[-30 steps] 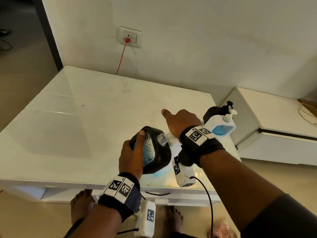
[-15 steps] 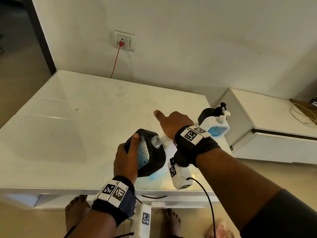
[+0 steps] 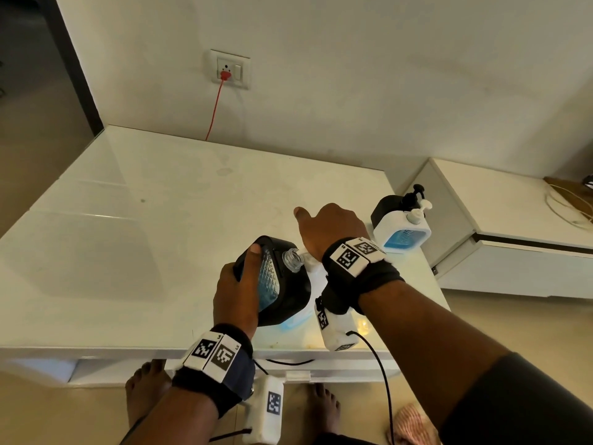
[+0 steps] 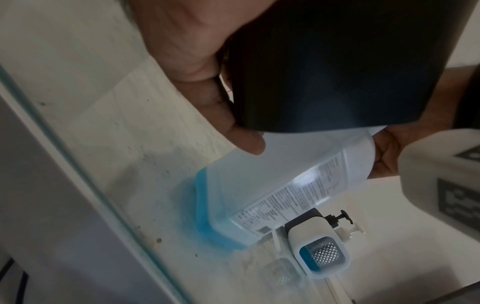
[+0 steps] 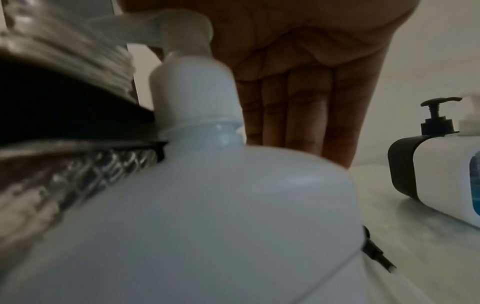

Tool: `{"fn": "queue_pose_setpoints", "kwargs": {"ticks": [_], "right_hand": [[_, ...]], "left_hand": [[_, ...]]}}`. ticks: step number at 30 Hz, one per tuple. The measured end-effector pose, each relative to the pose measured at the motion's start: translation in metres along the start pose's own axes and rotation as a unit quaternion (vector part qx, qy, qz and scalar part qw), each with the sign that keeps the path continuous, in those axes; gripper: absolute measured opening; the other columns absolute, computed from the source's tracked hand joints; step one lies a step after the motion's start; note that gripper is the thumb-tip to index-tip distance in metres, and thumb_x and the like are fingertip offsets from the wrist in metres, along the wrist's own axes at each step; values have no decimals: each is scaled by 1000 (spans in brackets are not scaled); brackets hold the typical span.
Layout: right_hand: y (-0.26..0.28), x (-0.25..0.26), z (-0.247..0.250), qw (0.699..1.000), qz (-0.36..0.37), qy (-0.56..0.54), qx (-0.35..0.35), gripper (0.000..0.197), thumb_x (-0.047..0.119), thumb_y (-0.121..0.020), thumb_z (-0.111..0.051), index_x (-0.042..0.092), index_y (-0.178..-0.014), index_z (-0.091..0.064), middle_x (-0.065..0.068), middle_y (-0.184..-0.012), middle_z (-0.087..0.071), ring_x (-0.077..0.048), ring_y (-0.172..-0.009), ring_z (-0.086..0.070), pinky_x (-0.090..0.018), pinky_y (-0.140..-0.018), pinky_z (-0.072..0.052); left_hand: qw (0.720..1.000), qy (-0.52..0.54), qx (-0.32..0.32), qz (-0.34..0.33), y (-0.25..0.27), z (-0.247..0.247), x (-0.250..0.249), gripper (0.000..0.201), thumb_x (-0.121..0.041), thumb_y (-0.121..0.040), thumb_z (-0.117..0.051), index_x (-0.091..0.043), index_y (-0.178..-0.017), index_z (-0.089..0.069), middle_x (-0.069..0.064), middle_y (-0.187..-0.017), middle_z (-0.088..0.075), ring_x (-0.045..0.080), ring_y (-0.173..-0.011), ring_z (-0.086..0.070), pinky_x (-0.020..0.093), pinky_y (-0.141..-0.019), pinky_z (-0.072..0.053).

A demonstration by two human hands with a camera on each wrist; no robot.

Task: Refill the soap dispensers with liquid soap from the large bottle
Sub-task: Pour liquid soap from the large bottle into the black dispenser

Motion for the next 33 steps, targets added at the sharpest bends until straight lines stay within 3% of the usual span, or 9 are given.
{"fn": "queue_pose_setpoints", "kwargs": {"ticks": [2,6,11,14,19,22,26,30,33], "right_hand": [[-2,2,2,1000,0,-1,28,62,72,-91,-33,13,-82,-53,-6,-92,-66,-27,-83,-60,-35,-77,-44],[0,8,5,996,3,-23,81,71,75,-91,-28,14,-70,-58,-5,-66,-63,-28,-72,-65,-36,-80,-52],[-3,0,2,999,-12,-17,30,66,77,-88,-32,16,-81,-54,-4,-84,-64,-27,-82,-62,-34,-74,-43],[0,-1,2,1000,-10,-18,6,58,72,-91,-35,17,-85,-53,-1,-80,-56,-26,-81,-55,-34,-73,-38],[4,0,1,1000,-5,-17,-12,56,70,-93,-35,18,-75,-47,-2,-80,-53,-25,-81,-53,-35,-74,-39],[1,1,3,1000,-6,-17,23,66,77,-89,-31,16,-74,-53,-3,-79,-60,-26,-80,-59,-34,-73,-42],[-3,5,3,997,1,-26,73,75,79,-89,-26,14,-67,-58,-7,-67,-62,-29,-77,-65,-36,-76,-49],[-2,2,4,999,-4,-18,35,67,76,-90,-30,16,-72,-56,-4,-73,-62,-25,-73,-60,-33,-69,-39],[1,0,4,1000,-6,-15,9,62,74,-91,-33,17,-76,-51,-1,-76,-56,-24,-75,-54,-33,-70,-36]], "left_hand": [[1000,-2,-3,0,1,0,-1,87,-88,-77,-53,-17,-124,-62,6,-116,-69,28,-105,-65,48,-98,-55],[1000,-2,8,-10,0,-2,-1,105,-99,-56,-44,-19,-121,-65,4,-112,-71,27,-103,-67,50,-97,-56],[1000,4,7,-8,2,0,-3,104,-94,-58,-46,-17,-126,-63,5,-115,-69,28,-105,-66,46,-96,-55],[1000,8,7,-4,2,0,-1,107,-97,-54,-45,-19,-126,-63,3,-114,-70,27,-105,-67,50,-99,-55],[1000,-6,11,-6,1,0,0,110,-101,-53,-44,-19,-124,-65,4,-112,-71,27,-103,-68,51,-98,-56],[1000,-2,9,-9,2,0,-2,107,-99,-54,-43,-19,-123,-64,4,-111,-70,27,-103,-67,51,-98,-55],[1000,-8,12,-13,1,-1,-1,110,-105,-53,-44,-21,-121,-65,3,-111,-71,27,-103,-68,52,-98,-56],[1000,-10,10,-9,0,0,-1,108,-102,-54,-44,-19,-121,-66,4,-111,-71,27,-102,-68,51,-97,-56],[1000,-3,8,-3,2,1,-1,105,-97,-56,-45,-19,-122,-64,4,-112,-70,28,-104,-67,51,-98,-55]]}}
Point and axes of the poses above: each hand's wrist, its own y-axis away from the middle knuckle, its own z-axis out of the back of the hand, x = y × z, the point moved 7 cm from there along -y, towards the middle knuckle
